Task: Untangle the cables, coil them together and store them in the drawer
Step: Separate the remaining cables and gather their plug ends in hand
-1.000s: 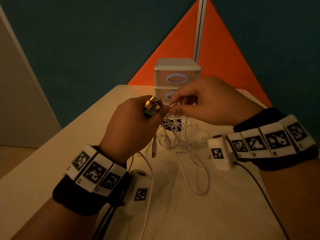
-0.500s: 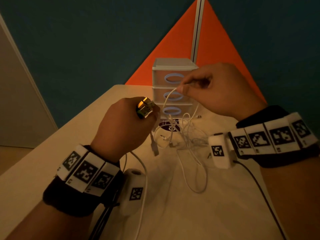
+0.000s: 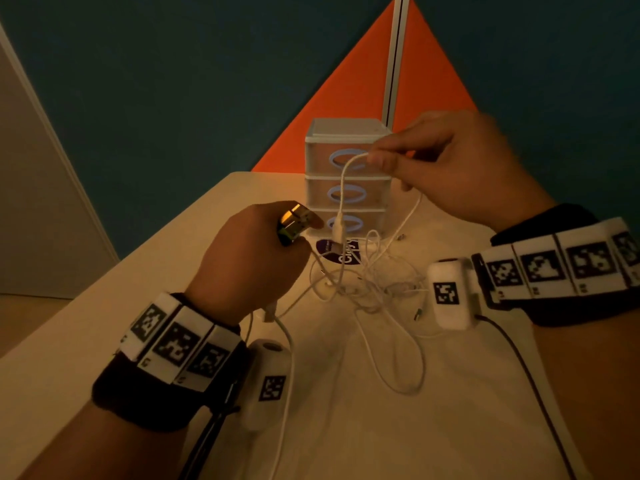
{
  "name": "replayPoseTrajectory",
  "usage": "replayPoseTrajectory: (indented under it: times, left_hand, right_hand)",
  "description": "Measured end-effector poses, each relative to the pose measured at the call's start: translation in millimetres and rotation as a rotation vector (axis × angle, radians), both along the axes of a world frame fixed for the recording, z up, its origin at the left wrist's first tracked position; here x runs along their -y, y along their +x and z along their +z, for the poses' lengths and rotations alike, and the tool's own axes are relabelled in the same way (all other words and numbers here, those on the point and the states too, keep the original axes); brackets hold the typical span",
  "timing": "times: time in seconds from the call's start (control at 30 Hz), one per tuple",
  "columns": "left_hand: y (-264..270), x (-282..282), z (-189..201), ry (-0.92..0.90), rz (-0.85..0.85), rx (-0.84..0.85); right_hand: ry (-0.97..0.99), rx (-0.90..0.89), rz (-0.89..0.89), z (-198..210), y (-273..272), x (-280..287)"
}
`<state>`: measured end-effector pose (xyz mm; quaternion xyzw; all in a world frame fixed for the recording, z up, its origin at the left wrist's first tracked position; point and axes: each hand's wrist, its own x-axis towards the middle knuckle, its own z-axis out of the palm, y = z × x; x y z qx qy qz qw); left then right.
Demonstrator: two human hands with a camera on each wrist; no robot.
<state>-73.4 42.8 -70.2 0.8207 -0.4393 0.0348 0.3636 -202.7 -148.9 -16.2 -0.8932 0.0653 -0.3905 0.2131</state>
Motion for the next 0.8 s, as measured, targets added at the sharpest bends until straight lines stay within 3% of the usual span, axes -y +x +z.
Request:
replayPoseTrajectory:
  times: [0.1,0.23,0.4,0.53,0.63,0.7,0.8]
  left_hand:
    - [-6,-2,2,-0.07,-0.09,0.023]
    - [-12,-3,5,-0.161,-0.153,0.009]
    - [-4,1,1,-0.305,-0.077,-0.039]
    - [1,1,4,-0.485,-0.011,-0.107]
    - [0,0,6,-0.478,0.0,-0.101]
    - [1,-1,4,-0.401,-0.006,-0.089]
    - [0,-2,3,-0.288,-0.048,-0.033]
  right_hand:
    - [0.014,0.052,0.005,-4,6,-4]
    - [-0.009,-0.005,0.031,-10,13,-7]
    - [-0.004,-0.068,0.085,-11,13,-6]
    - [-0.068,-0.417,0.032,-22,12,-2]
    - [-0.058,-0.633,0.02,-35,17,2]
    - [0.048,-0.603,0.039,-35,18,0]
    - [0.199,-0.412,0.058,-25,17,-7]
